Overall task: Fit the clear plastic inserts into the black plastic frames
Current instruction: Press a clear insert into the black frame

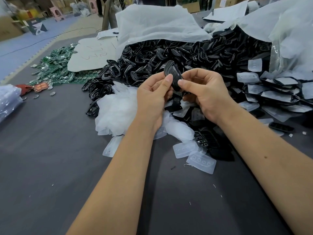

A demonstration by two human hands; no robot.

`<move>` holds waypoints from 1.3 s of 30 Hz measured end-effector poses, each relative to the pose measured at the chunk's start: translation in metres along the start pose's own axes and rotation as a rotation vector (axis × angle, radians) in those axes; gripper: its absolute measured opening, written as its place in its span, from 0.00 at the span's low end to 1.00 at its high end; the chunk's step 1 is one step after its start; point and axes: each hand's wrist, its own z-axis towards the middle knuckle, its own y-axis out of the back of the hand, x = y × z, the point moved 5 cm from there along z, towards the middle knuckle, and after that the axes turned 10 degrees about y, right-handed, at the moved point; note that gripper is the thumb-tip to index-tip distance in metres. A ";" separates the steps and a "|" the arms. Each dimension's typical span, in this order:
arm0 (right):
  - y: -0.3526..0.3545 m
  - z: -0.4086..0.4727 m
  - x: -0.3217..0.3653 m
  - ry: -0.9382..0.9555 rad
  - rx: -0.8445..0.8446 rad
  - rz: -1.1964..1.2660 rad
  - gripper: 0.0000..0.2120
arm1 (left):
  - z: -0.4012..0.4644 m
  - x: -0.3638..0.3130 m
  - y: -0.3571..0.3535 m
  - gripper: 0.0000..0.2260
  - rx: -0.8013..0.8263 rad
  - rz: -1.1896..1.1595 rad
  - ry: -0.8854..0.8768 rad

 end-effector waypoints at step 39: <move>0.003 0.000 0.003 0.051 -0.047 -0.232 0.01 | -0.002 0.002 -0.006 0.12 0.004 0.245 -0.078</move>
